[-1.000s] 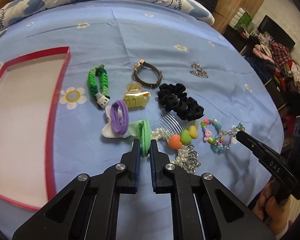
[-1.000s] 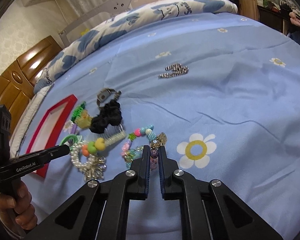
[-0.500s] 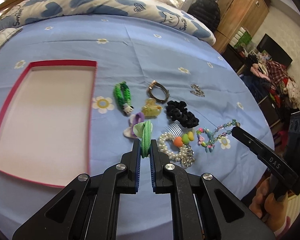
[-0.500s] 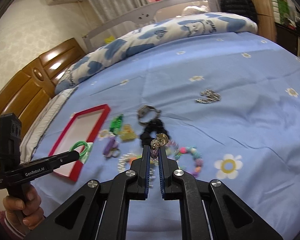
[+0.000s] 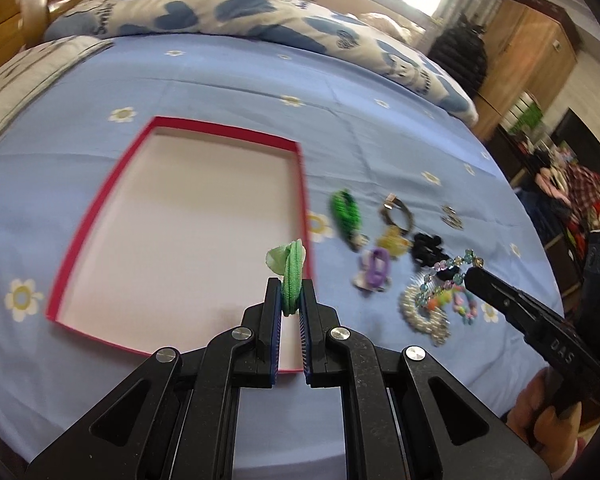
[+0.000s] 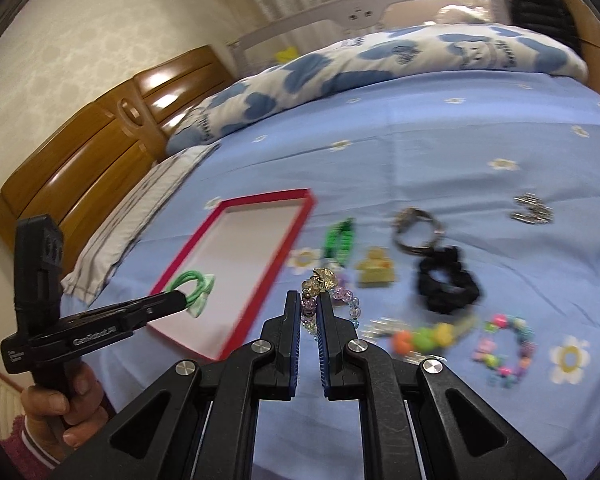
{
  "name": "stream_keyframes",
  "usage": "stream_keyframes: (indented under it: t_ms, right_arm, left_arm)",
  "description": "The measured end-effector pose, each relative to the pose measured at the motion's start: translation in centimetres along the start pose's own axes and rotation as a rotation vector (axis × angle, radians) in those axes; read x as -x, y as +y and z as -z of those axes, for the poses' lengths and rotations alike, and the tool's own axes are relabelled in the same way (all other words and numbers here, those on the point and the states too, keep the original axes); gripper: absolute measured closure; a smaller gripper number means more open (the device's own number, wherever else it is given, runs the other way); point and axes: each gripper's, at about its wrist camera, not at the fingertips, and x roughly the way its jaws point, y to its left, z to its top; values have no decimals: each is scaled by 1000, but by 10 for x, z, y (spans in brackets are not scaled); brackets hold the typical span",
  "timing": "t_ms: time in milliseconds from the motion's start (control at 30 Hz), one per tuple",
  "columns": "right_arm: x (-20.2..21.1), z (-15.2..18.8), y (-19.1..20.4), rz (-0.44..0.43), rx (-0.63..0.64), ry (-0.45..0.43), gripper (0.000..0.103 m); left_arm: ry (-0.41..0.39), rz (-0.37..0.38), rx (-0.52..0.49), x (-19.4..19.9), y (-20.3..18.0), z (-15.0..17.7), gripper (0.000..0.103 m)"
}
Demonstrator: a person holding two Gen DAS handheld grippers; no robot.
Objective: Organize jewelry
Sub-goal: 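Carry both items into the red tray and open both tools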
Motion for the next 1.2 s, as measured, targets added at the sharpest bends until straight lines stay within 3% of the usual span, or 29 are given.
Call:
stream_keyframes:
  t_ms: [467, 767, 1033, 1067, 1200]
  right_arm:
    - [-84, -4, 87, -168, 104, 100, 96]
    - [-135, 11, 94, -159, 98, 211, 96]
    - [-154, 23, 89, -131, 102, 283, 96]
    - [-155, 23, 88, -130, 101, 286, 96]
    - [-156, 21, 87, -127, 103, 300, 90]
  left_arm:
    - [12, -118, 106, -11, 77, -4, 96]
    - [66, -146, 136, -37, 100, -2, 96]
    - [101, -159, 128, -48, 104, 4, 94]
    - [104, -161, 123, -48, 103, 3, 93]
    - [103, -175, 110, -46, 101, 5, 70]
